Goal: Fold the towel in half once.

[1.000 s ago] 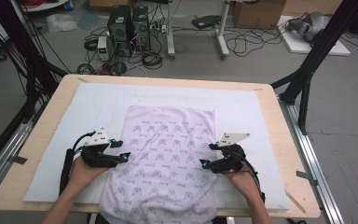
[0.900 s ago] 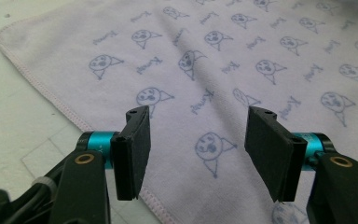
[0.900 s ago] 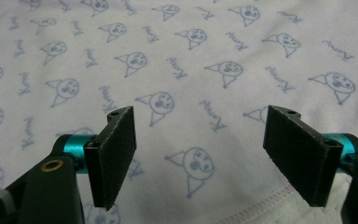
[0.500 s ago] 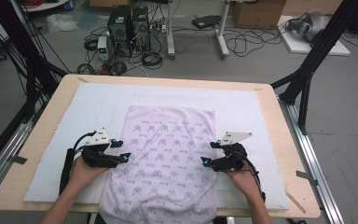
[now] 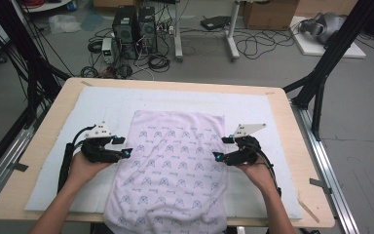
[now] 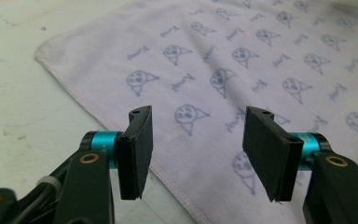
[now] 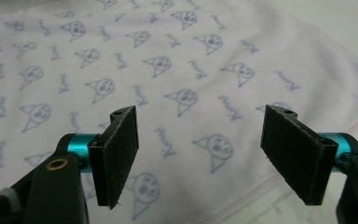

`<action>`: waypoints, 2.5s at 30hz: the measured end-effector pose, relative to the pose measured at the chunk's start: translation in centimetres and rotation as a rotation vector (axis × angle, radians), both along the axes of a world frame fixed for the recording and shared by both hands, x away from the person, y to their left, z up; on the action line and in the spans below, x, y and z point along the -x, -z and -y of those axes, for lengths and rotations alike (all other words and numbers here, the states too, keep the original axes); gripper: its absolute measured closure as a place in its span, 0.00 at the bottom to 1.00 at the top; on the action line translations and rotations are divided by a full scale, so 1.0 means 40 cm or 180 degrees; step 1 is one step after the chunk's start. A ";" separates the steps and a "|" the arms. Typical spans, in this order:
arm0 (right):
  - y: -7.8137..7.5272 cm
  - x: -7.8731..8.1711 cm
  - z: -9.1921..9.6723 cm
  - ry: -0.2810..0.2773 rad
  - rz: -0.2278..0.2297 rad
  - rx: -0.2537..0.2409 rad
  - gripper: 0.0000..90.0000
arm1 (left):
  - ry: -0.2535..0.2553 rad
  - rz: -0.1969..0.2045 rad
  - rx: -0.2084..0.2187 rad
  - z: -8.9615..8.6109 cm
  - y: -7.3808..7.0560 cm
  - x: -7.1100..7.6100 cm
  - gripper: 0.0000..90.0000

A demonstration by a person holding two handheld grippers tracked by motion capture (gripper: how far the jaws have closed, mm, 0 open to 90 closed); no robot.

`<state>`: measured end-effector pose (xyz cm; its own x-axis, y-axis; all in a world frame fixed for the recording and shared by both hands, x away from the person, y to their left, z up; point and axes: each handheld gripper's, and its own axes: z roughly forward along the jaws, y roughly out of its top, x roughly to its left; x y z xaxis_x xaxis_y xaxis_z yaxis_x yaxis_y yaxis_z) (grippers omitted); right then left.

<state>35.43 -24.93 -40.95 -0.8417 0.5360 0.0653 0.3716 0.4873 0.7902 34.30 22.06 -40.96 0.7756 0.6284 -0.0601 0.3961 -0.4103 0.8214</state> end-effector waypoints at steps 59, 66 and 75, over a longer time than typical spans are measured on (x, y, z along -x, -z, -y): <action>0.083 -0.243 0.011 0.0602 -0.0183 0.0302 0.96 | -0.0638 -0.0227 -0.0392 0.036 0.075 -0.274 0.97; 0.071 -0.239 0.017 0.0572 -0.0204 0.0220 0.97 | -0.0611 -0.0215 -0.0313 0.025 0.059 -0.270 1.00; 0.029 -0.223 0.039 0.0524 -0.0129 0.0067 0.97 | -0.0576 -0.0235 -0.0169 0.008 0.040 -0.265 0.99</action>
